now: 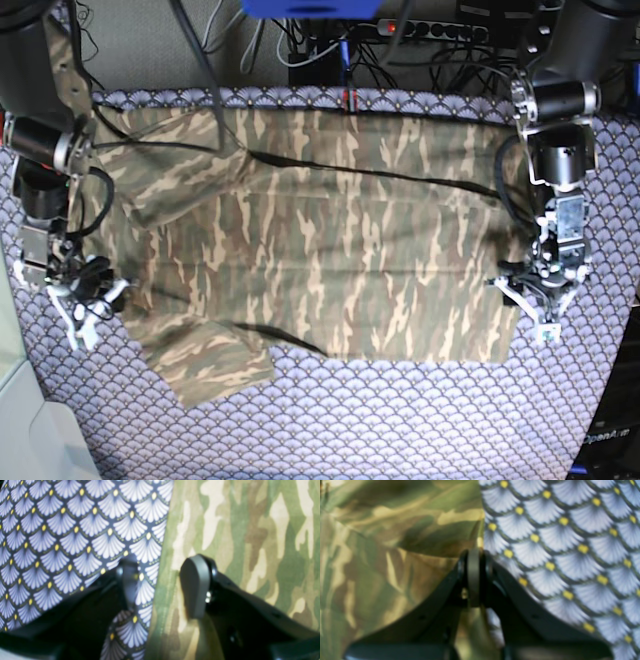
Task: Fold the T-shirt properly
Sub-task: 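Lower and grasp the hem corners with the left and right grippers, then lift the hem and fold it over onto the collar edge with both grippers, then open the right gripper and raise it off the folded hem, then grasp the protruding sleeve with the right gripper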
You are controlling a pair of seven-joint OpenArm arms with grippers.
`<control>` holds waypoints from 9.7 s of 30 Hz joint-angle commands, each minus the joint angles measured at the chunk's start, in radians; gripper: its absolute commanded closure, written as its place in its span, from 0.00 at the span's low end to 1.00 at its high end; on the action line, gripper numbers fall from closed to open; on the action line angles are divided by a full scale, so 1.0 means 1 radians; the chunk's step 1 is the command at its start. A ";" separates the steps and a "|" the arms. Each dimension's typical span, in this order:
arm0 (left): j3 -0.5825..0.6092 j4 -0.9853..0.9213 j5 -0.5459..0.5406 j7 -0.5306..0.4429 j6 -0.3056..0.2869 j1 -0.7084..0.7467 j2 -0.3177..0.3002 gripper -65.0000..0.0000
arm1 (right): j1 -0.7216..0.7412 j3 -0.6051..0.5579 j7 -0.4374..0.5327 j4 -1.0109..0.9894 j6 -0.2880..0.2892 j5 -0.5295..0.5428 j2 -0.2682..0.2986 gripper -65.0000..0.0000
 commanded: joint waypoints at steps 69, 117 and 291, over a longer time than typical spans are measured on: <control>0.009 -0.463 0.000 -0.488 0.055 -0.202 0.067 0.35 | -0.123 0.026 -0.063 0.264 -0.007 -0.008 -0.012 1.00; -0.004 0.486 -0.008 0.117 0.062 0.200 0.027 0.99 | -0.505 0.187 -0.241 0.946 0.070 -0.003 -0.098 1.00; -0.209 0.854 -0.101 0.196 0.052 0.783 0.054 0.50 | -0.342 -0.080 -0.620 0.778 0.070 0.237 -0.187 0.56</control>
